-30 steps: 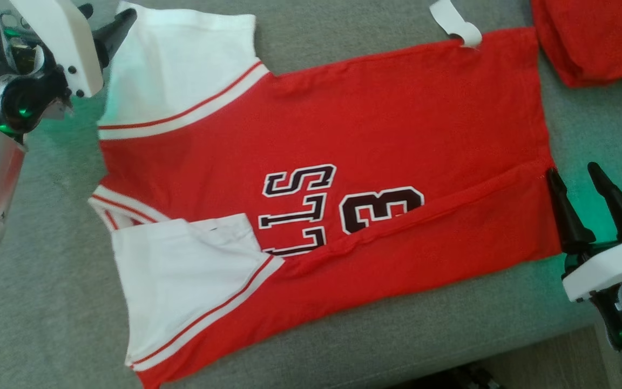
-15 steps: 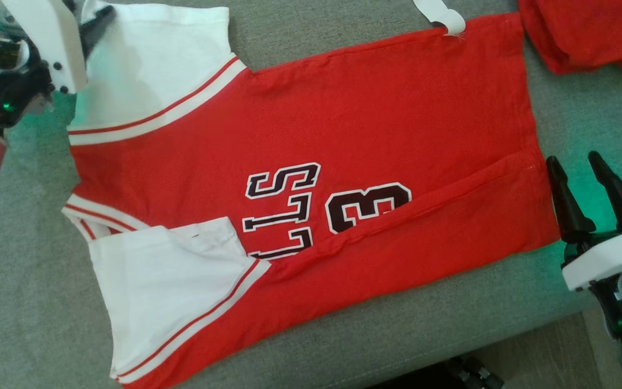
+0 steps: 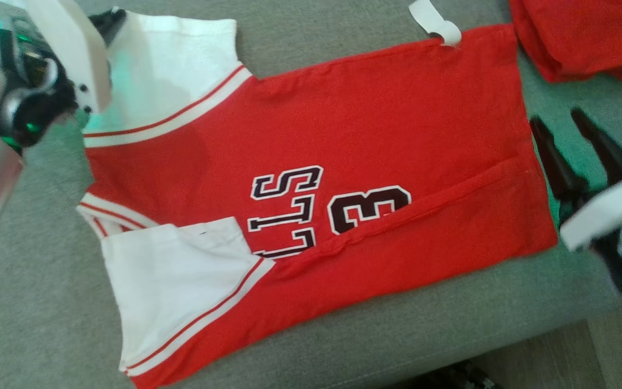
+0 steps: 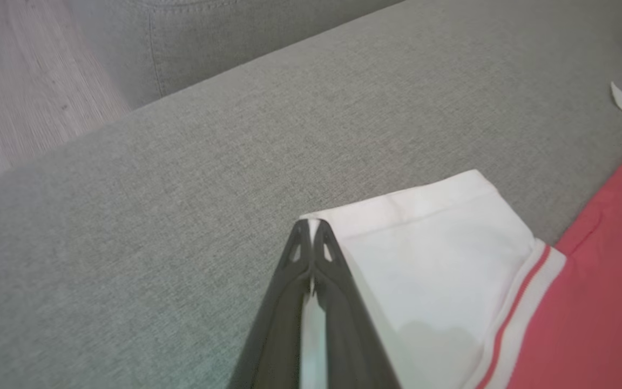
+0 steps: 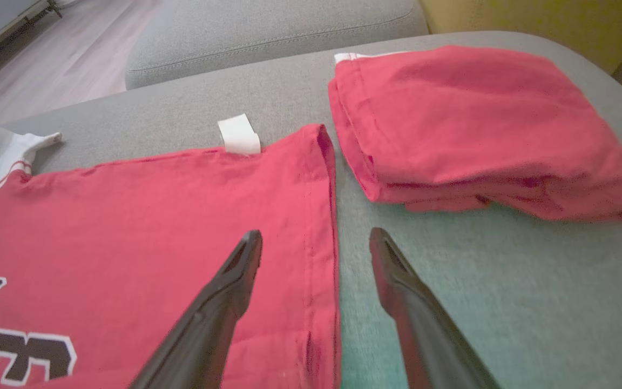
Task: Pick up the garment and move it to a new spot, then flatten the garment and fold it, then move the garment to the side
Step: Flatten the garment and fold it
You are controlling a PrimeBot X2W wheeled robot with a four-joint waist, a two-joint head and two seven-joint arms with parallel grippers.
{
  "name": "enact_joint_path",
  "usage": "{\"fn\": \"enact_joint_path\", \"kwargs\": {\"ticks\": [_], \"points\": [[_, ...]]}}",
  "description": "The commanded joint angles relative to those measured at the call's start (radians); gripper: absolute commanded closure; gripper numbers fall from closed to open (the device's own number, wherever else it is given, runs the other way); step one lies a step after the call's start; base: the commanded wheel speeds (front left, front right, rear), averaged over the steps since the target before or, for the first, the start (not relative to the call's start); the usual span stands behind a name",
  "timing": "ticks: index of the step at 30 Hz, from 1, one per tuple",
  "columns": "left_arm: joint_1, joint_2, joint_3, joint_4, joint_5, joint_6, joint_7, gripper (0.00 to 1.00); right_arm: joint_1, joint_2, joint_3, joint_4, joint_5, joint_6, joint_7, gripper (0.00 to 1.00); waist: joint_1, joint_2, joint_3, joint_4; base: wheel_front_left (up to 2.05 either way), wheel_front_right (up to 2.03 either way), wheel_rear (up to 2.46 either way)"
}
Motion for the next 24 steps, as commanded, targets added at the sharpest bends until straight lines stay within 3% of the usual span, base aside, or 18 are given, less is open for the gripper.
{"fn": "enact_joint_path", "kwargs": {"ticks": [1,10,16,24], "points": [[-0.036,0.055,0.008,-0.043,-0.008,-0.005,-0.025,1.0,-0.069,-0.041,0.027,-0.01,0.025,0.007,0.055,0.0,0.0,0.0,-0.02,0.022,0.0,0.0,0.0],[-0.075,0.072,-0.104,-0.098,-0.046,-0.005,-0.077,1.0,-0.328,-0.035,0.085,0.234,0.057,0.007,0.191,0.0,0.0,0.0,-0.031,0.074,0.0,0.0,0.0],[-0.112,0.083,-0.163,-0.11,-0.078,-0.006,-0.108,1.0,-0.447,-0.023,0.13,0.382,0.097,0.007,0.192,0.0,0.0,0.0,-0.023,0.096,0.0,0.0,0.0],[-0.143,0.089,-0.229,-0.085,-0.123,-0.006,-0.152,1.0,-0.52,-0.035,0.191,0.48,0.149,0.007,0.176,0.0,0.0,0.0,-0.022,0.116,0.0,0.0,0.0]]}}
